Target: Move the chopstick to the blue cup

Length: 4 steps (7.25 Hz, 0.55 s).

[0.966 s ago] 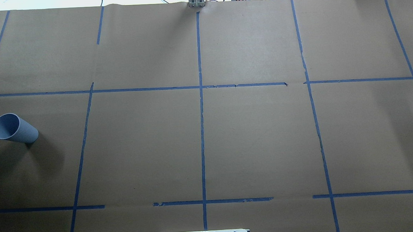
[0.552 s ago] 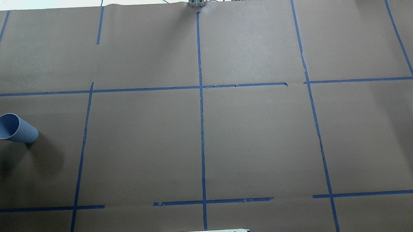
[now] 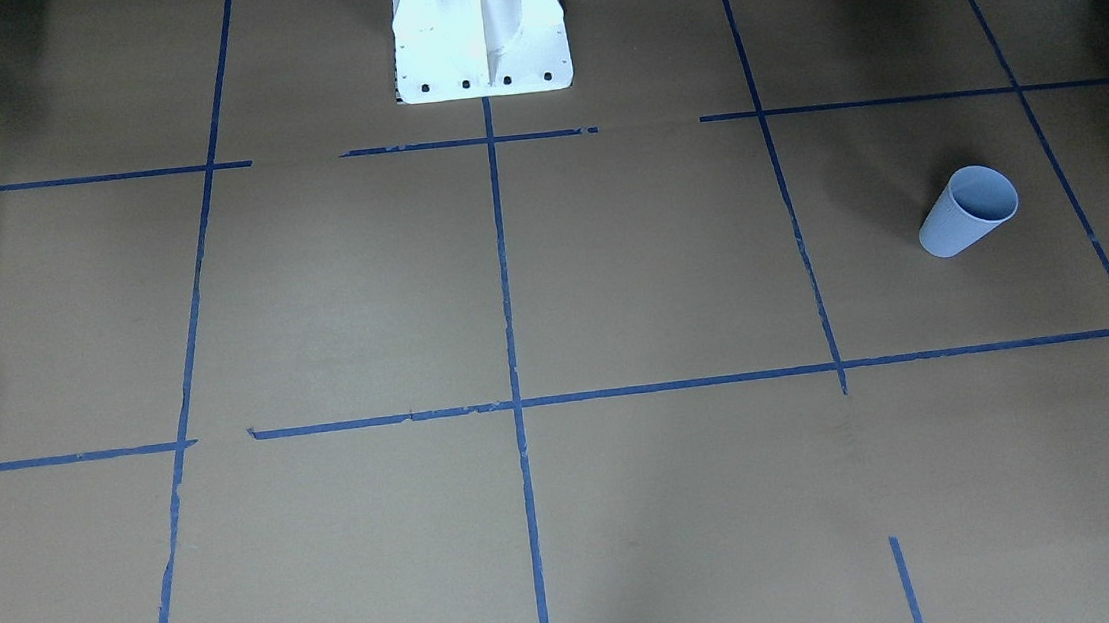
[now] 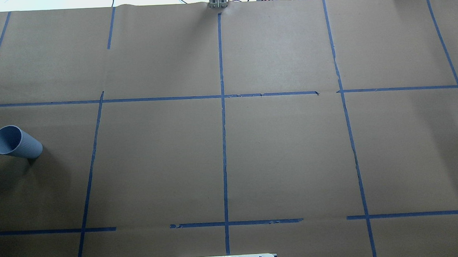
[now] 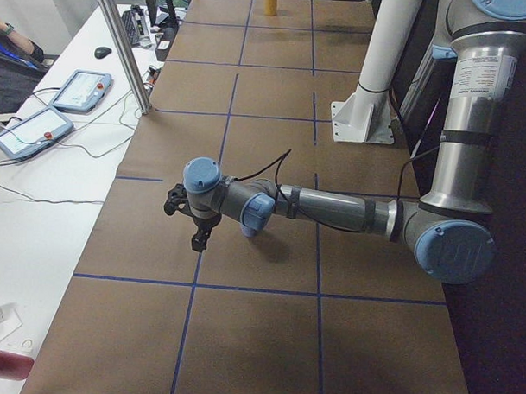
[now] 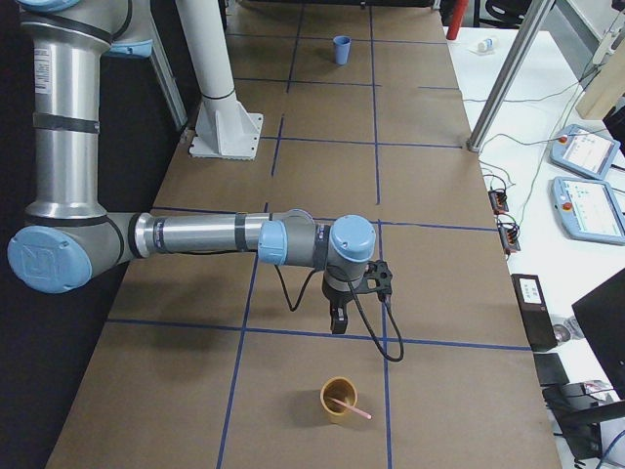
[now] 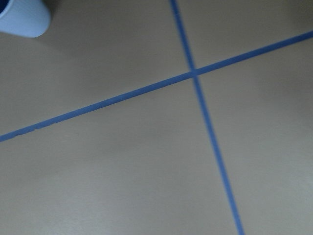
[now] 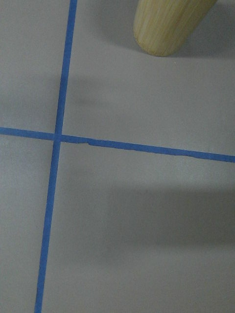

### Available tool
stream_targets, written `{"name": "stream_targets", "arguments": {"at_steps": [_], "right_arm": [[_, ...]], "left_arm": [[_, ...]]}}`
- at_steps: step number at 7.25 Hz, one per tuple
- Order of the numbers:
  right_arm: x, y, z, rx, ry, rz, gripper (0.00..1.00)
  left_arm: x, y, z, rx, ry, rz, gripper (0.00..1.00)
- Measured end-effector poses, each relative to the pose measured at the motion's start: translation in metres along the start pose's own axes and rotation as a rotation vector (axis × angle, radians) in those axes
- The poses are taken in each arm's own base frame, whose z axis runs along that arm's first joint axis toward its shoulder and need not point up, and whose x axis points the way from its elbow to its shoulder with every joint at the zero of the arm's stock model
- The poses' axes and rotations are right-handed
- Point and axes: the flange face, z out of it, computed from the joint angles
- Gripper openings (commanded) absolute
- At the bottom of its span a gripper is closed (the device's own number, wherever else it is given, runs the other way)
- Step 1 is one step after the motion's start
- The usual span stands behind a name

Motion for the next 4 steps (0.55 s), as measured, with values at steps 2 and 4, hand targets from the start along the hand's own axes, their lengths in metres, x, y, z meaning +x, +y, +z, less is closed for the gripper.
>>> {"name": "stream_targets", "arguments": {"at_steps": [2, 4], "right_arm": [[0.000, 0.000, 0.000, -0.001, 0.000, 0.000, 1.00], [0.000, 0.000, 0.000, -0.001, 0.000, 0.000, 1.00]], "left_arm": [[0.035, 0.031, 0.036, 0.004, 0.037, -0.081, 1.00], [0.072, 0.064, 0.056, -0.014, 0.013, -0.126, 1.00]]}}
